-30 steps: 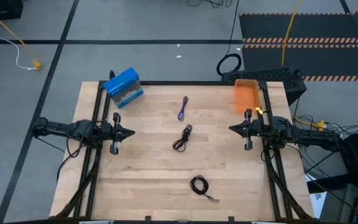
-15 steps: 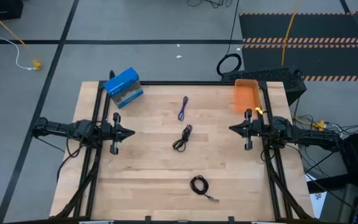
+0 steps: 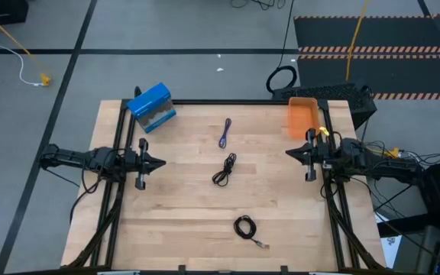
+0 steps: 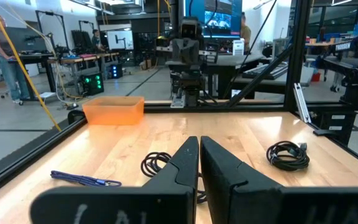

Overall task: Pick and place USB-C Cables
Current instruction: Put the bottom black charger cable into the orange bin

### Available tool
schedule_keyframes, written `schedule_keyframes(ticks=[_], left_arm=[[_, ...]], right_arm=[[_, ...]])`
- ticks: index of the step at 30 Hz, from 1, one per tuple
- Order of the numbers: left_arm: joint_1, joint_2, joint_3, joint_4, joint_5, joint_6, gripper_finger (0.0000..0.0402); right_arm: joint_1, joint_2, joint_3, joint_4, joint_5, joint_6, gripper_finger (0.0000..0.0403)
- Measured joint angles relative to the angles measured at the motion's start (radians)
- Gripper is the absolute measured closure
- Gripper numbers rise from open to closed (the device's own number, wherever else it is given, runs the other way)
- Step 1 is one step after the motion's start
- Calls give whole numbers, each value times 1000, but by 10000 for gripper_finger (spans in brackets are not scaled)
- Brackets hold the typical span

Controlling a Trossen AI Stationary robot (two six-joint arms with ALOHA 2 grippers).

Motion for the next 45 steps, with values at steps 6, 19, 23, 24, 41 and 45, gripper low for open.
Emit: schedule_keyframes(ticks=[6,19,23,24,41,45], left_arm=[[0,0,0,0,0,0,380],[0,0,0,0,0,0,380],[0,0,0,0,0,0,380],[0,0,0,0,0,0,380],[0,0,0,0,0,0,380],[0,0,0,0,0,0,380]], right_arm=[[0,103,155,-48,-1,4,403],[0,343,539,-268,-2,8,403],[0,389,613,-288,-2,62,403],[0,400,631,-293,-3,70,403],[0,605,1054,-545,-6,118,403],[0,662,1153,-608,-6,123,403]])
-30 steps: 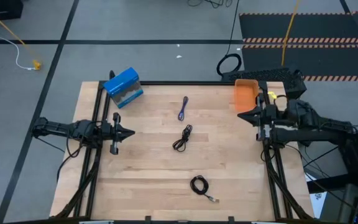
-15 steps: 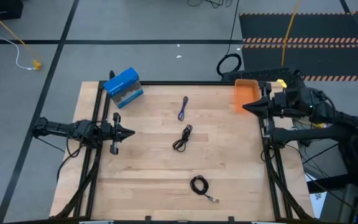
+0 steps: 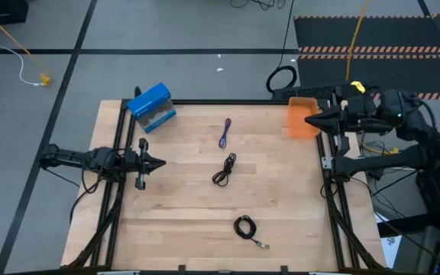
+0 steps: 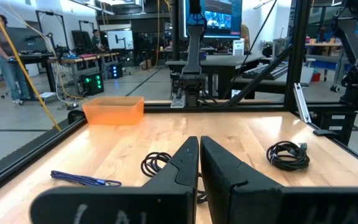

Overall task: Pick and place USB-C Cables
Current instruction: Put the bottom black charger cable into the orange bin

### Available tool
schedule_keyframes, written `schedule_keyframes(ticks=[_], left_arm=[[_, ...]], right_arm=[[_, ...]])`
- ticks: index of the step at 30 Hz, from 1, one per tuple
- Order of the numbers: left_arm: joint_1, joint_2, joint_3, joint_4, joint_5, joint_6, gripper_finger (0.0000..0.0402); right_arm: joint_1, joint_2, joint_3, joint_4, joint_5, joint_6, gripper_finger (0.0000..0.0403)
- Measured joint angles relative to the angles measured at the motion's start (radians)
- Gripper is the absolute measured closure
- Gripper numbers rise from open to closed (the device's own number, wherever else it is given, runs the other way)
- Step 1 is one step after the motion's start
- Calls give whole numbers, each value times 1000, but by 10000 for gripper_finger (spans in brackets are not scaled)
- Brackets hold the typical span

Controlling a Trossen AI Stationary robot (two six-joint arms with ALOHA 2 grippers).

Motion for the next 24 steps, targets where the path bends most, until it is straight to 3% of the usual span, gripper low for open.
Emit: schedule_keyframes(ticks=[12,24], left_arm=[[0,0,0,0,0,0,380],[0,0,0,0,0,0,380]], right_arm=[[0,135,210,-72,0,48,403],[0,171,225,-93,2,40,403]])
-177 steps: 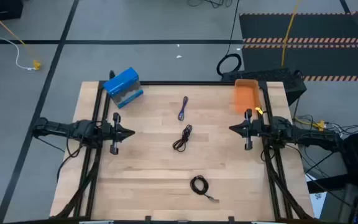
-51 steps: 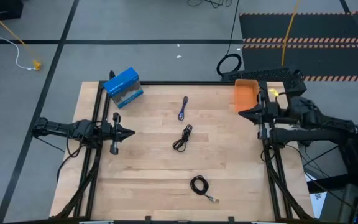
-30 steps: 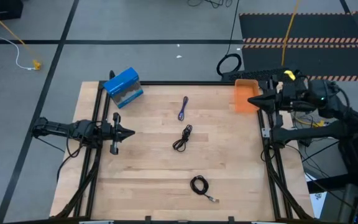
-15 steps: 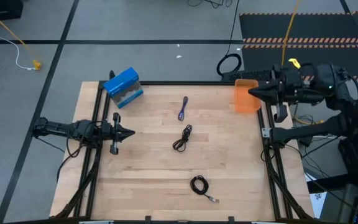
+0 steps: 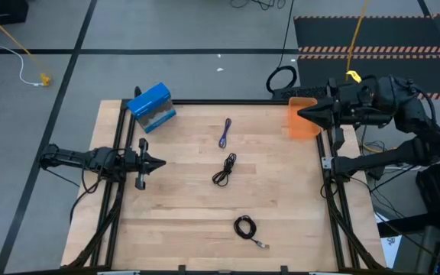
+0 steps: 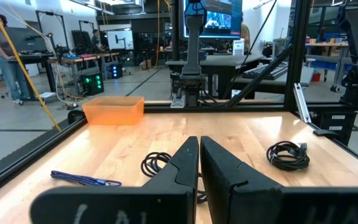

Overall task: Pick and place USB-C Cables
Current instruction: Put the bottom black charger cable into the orange bin

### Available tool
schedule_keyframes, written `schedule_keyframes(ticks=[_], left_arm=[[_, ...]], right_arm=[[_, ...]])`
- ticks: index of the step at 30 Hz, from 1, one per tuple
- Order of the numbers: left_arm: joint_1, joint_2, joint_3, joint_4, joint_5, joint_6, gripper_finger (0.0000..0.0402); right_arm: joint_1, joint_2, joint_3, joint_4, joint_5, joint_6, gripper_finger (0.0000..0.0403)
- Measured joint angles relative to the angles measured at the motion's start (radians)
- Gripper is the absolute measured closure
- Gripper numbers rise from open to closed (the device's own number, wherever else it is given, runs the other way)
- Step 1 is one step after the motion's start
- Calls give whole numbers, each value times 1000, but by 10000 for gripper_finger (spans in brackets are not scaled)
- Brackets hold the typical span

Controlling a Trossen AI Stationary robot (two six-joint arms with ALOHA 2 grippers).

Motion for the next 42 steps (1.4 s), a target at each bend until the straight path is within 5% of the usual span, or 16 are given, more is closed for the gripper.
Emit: schedule_keyframes(ticks=[23,30,42], left_arm=[[0,0,0,0,0,1,380],[-2,14,5,27,-3,-180,380],[-4,190,244,23,3,-161,381]], right_arm=[[0,2,0,6,2,-117,403],[0,2,0,6,2,-117,403],[0,2,0,6,2,-143,403]])
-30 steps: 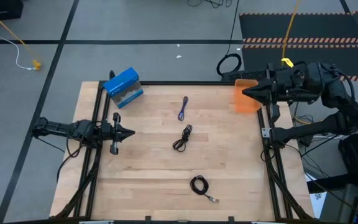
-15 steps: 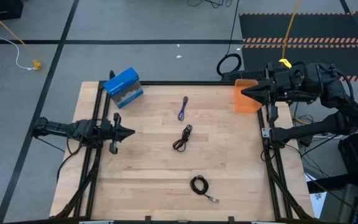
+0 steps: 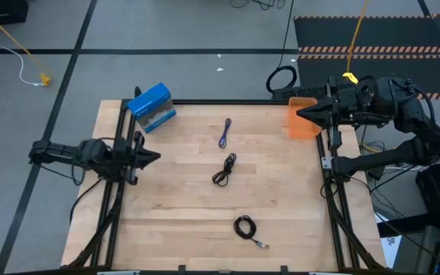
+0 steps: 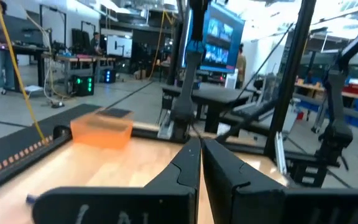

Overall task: Pick and place USB-C Cables
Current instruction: Put the bottom black charger cable into the orange bin

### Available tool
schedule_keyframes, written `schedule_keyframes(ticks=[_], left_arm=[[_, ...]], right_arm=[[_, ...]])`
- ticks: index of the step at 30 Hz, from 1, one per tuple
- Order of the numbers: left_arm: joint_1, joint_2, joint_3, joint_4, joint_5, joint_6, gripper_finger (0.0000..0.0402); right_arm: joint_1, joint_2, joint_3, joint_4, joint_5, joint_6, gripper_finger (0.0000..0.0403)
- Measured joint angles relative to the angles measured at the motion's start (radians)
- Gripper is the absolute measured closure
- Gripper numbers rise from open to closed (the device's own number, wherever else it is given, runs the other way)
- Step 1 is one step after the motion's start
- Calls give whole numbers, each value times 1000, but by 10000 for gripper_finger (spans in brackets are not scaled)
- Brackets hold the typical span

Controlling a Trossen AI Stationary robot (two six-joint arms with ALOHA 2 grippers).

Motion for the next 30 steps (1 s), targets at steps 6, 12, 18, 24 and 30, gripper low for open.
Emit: schedule_keyframes(ticks=[6,12,18,24,30], left_arm=[[0,114,201,-72,0,25,381],[0,217,419,-226,0,32,381],[0,313,608,-297,1,18,381],[0,452,810,-368,2,56,381],[10,612,1033,-472,-11,111,381]], right_arm=[[0,0,0,0,0,0,403],[0,0,0,0,0,0,403],[0,0,0,0,0,1,403],[0,0,-1,0,0,3,403],[0,0,-1,0,0,3,403]])
